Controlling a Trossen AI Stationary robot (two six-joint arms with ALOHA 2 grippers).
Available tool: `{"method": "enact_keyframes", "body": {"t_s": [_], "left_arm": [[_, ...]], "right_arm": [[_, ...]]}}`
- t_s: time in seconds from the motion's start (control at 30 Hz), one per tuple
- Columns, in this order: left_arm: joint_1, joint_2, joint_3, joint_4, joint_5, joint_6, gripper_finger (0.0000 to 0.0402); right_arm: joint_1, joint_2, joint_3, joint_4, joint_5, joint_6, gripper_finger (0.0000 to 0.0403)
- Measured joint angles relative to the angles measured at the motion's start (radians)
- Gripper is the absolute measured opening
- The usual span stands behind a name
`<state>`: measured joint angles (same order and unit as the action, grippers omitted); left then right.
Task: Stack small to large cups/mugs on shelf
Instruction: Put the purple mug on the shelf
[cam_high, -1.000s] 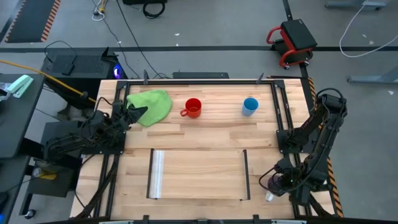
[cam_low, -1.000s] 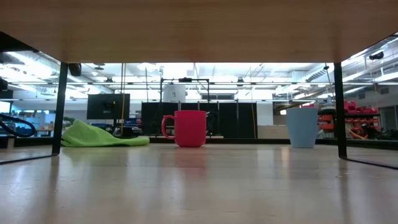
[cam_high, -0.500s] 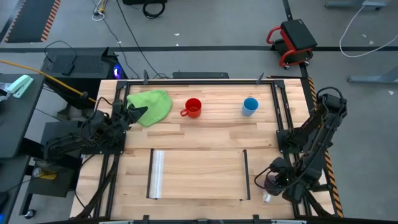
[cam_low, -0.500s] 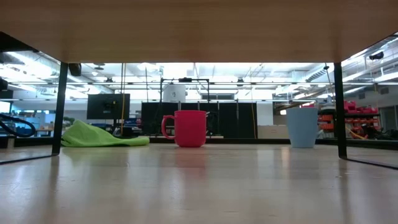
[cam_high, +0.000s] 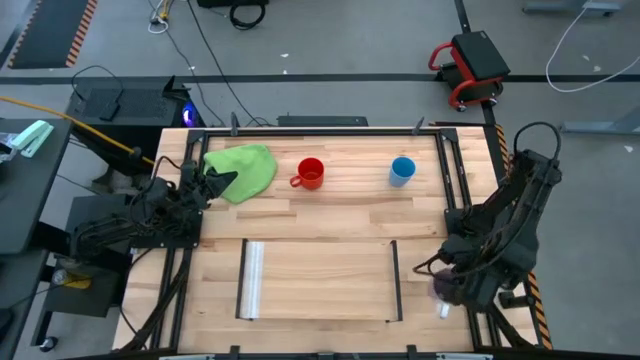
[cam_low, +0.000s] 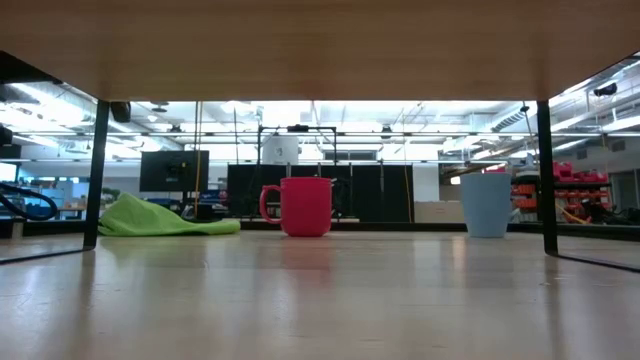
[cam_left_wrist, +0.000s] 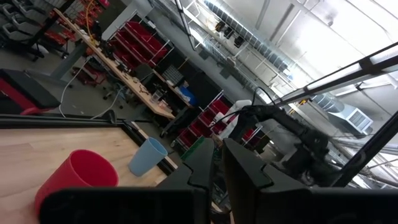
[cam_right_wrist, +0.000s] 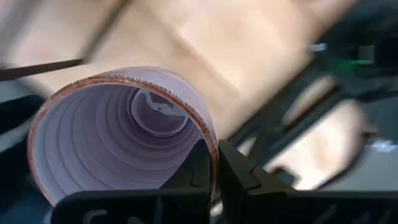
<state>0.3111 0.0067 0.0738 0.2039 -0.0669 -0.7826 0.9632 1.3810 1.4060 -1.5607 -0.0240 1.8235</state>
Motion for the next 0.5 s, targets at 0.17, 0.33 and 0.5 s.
{"method": "enact_keyframes", "body": {"t_s": [0.17,0.33,0.5], "left_arm": [[0.0,0.0,0.0,0.0,0.0,0.004,0.0039],[0.0,0.0,0.0,0.0,0.0,0.005,0.0032],[0.0,0.0,0.0,0.0,0.0,0.004,0.003]], "right_arm": [[-0.053,-0.003,0.078,-0.013,0.005,-0.056,0.0012],[-0.088,-0.002,0.131,-0.014,0.031,-0.11,0.0012],[-0.108,-0.002,0.214,-0.012,0.055,-0.142,0.0012]]}}
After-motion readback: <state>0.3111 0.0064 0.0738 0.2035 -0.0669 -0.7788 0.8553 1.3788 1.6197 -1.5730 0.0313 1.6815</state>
